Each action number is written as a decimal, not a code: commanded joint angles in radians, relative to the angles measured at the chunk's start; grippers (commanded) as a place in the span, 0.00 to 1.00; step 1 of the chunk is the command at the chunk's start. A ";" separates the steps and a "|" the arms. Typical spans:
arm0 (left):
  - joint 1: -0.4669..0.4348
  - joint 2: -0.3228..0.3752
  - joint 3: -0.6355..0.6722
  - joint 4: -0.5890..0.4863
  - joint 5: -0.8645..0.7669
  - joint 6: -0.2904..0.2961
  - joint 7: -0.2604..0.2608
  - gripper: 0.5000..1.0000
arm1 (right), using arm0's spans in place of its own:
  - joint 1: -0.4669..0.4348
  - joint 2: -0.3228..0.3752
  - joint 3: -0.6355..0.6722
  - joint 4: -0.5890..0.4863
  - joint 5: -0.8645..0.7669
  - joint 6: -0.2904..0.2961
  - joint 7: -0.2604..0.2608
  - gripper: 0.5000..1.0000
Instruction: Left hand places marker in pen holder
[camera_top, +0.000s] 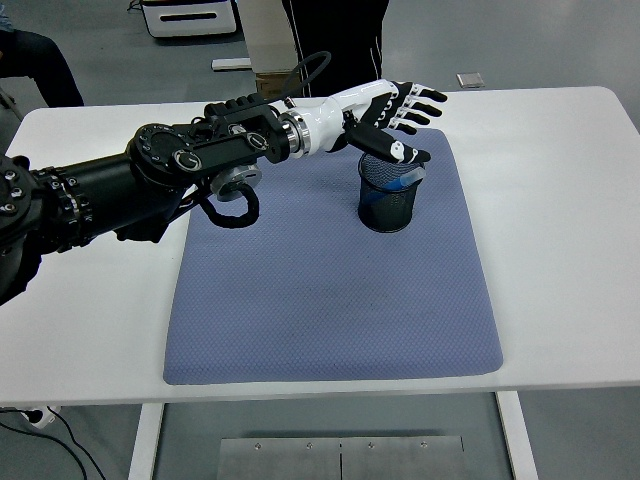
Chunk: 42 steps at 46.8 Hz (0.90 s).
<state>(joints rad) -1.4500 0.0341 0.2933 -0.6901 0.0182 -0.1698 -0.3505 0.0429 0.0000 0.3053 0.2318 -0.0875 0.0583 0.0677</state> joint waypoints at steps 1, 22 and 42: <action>-0.007 0.053 -0.042 0.006 -0.004 -0.002 -0.015 0.82 | 0.000 0.000 0.000 0.000 0.000 0.000 0.000 1.00; 0.195 0.286 -0.265 0.024 -0.004 0.004 -0.019 1.00 | 0.000 0.000 0.000 0.000 0.000 0.000 0.000 1.00; 0.572 0.429 -0.648 0.027 -0.004 0.003 -0.021 1.00 | 0.000 0.000 0.000 0.000 0.000 0.000 0.000 1.00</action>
<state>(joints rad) -0.9098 0.4401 -0.3355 -0.6624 0.0152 -0.1670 -0.3705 0.0429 0.0000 0.3053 0.2317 -0.0874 0.0581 0.0676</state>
